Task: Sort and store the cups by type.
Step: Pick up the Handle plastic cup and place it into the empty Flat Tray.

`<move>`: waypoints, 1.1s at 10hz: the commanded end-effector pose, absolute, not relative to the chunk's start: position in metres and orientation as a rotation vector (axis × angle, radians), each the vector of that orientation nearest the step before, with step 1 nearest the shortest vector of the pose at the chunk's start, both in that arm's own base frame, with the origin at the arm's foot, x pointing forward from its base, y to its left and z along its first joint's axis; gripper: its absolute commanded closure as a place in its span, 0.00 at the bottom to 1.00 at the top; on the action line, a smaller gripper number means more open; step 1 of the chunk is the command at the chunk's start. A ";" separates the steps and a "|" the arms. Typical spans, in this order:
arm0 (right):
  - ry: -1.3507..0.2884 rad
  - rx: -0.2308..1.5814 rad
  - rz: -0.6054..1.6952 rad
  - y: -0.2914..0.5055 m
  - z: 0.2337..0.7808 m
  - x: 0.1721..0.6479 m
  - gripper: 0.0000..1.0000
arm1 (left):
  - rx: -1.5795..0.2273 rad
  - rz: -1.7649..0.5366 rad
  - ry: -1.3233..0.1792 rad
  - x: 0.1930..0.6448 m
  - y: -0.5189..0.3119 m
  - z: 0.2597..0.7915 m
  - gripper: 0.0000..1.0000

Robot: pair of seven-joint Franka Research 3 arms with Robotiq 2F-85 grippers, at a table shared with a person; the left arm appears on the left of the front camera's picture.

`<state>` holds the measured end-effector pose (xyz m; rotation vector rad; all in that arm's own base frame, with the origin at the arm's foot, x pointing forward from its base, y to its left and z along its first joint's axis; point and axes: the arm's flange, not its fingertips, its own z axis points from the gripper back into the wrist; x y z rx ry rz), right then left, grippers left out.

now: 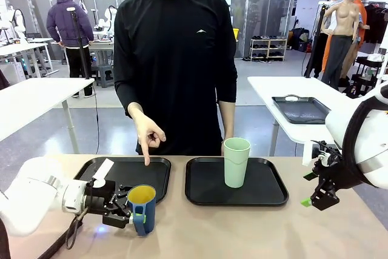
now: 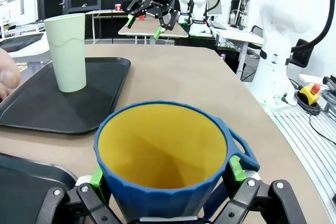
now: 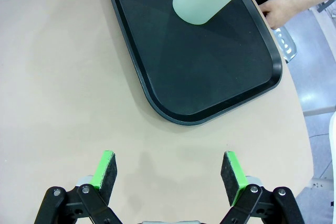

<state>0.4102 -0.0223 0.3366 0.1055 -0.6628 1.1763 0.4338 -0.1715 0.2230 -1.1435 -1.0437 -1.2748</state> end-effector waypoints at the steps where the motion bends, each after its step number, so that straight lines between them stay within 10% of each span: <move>1: -0.670 0.105 1.169 -0.023 0.337 0.410 0.00 | -1.155 -1.336 -1.068 0.432 -0.174 0.204 0.09; 8: -0.670 0.105 1.169 -0.023 0.337 0.410 0.00 | -1.165 -1.322 -1.092 0.432 -0.180 0.205 0.75; 11: -0.670 0.105 1.169 -0.023 0.337 0.410 0.00 | -1.159 -1.317 -1.090 0.422 -0.179 0.225 0.75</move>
